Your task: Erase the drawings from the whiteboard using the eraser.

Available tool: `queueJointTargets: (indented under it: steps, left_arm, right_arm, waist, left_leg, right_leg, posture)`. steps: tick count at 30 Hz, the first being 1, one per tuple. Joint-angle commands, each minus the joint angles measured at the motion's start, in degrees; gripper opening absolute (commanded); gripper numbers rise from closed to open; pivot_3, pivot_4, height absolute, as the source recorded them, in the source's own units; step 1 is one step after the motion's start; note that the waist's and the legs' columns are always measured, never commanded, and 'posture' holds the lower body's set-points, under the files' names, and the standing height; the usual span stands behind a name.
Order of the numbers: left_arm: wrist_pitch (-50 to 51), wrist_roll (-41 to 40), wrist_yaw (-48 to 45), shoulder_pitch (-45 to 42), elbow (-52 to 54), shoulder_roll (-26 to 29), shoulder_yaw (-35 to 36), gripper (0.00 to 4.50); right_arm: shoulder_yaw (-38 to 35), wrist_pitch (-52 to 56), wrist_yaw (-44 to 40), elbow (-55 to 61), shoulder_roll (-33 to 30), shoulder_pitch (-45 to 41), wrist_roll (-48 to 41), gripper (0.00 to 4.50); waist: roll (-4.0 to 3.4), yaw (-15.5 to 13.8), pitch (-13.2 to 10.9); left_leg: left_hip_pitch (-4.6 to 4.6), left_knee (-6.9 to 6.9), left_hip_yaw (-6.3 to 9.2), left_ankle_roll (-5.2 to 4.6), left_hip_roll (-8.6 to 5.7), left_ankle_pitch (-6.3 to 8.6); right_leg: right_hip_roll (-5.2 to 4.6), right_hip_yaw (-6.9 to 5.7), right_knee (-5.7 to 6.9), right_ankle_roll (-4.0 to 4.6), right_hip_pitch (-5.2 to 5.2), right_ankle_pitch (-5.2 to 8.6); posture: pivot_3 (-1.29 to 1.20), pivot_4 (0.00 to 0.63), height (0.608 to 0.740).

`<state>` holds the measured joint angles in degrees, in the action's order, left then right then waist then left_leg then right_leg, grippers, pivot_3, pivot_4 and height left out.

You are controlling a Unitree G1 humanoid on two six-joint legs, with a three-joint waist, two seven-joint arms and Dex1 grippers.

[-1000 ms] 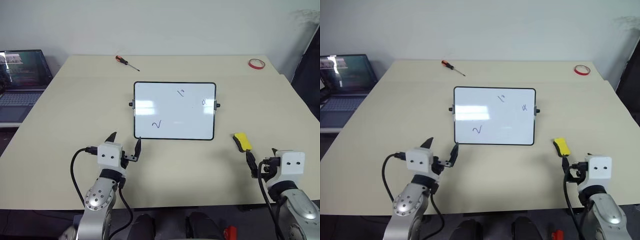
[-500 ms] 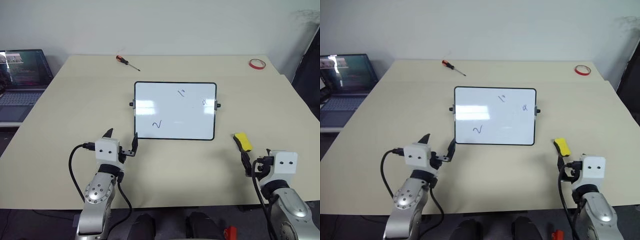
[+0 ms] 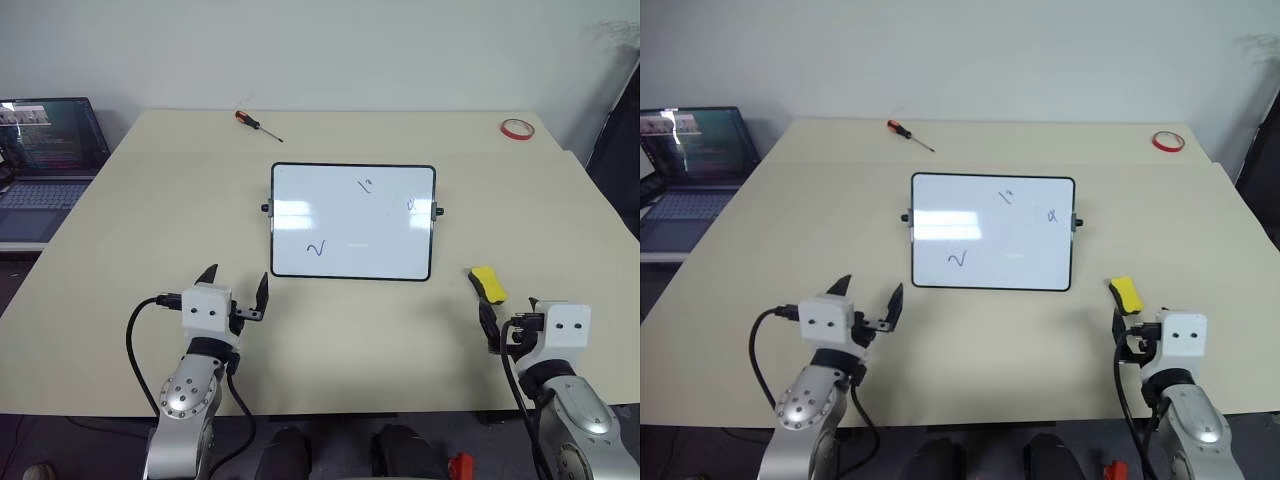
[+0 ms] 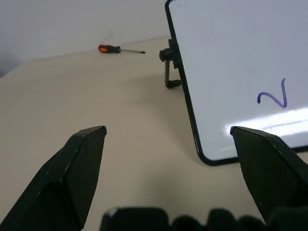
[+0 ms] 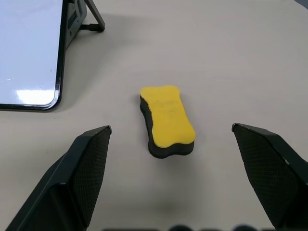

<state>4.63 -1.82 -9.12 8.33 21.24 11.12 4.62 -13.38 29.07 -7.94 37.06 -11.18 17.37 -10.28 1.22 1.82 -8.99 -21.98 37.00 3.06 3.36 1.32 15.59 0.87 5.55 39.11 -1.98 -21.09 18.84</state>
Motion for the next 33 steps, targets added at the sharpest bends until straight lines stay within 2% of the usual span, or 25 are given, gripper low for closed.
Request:
queueJointTargets:
  steps: [1,9,13,20,26,33]
  left_arm:
    - [-0.19,-3.42,-6.23,-7.48,-1.83,3.17,-0.94,4.50]
    - [7.22,-14.08,-28.02,-22.60,-7.65,9.02,-9.22,4.50]
    - [6.86,-15.32,-36.69,-28.91,-12.60,10.51,-13.04,4.50]
    - [3.71,-14.44,-50.72,-35.12,-20.79,11.50,-19.34,4.50]
    - [1.70,-13.23,-56.11,-39.34,-26.36,9.24,-22.91,4.50]
    - [-0.57,-12.26,-57.23,-40.70,-29.17,8.05,-22.89,4.50]
  right_arm:
    - [-1.92,-0.38,0.13,0.84,-0.94,-2.87,-0.98,4.41]
    - [-1.43,3.43,-0.34,-1.50,-2.05,-8.27,-2.60,4.41]
    - [-0.69,5.52,-0.35,-2.14,-1.63,-9.84,-3.62,4.41]
    - [-0.20,7.43,-1.29,-4.15,-1.14,-10.31,-5.73,4.41]
    - [0.29,7.21,-1.76,-7.44,-1.68,-13.33,-5.86,4.41]
    - [0.37,6.30,-2.46,-10.44,-2.18,-14.96,-5.41,4.41]
  waist:
    - [0.00,-0.06,0.00]
    - [-0.02,0.02,0.00]
    - [-0.02,0.09,0.00]
    - [-0.04,0.08,0.00]
    - [-0.04,0.11,0.00]
    - [-0.04,0.13,0.00]
  left_leg:
    - [0.00,0.01,-0.01,0.00,-0.02,-0.01]
    - [-0.06,-0.01,-0.09,0.01,-0.10,-0.01]
    - [-0.07,-0.02,-0.08,0.00,-0.08,-0.01]
    - [-0.07,-0.01,-0.08,0.00,-0.09,-0.01]
    - [-0.07,0.01,-0.09,-0.01,-0.15,-0.01]
    - [-0.14,0.00,0.11,-0.02,-0.50,-0.01]
  right_leg:
    - [0.00,-0.03,0.01,0.00,0.01,0.00]
    - [0.08,-0.17,0.04,0.03,-0.06,-0.02]
    - [0.08,-0.17,0.03,0.03,-0.08,-0.02]
    - [0.09,-0.16,0.04,0.03,-0.09,-0.02]
    - [0.09,-0.16,0.05,0.03,-0.08,-0.02]
    - [0.07,-0.10,0.04,0.02,-0.12,-0.02]
  posture:
    - [0.00,0.150,0.740]
    - [0.00,0.150,0.740]
    - [0.00,0.150,0.740]
    - [0.00,0.150,0.740]
    - [0.00,0.150,0.740]
    - [0.00,0.150,0.740]
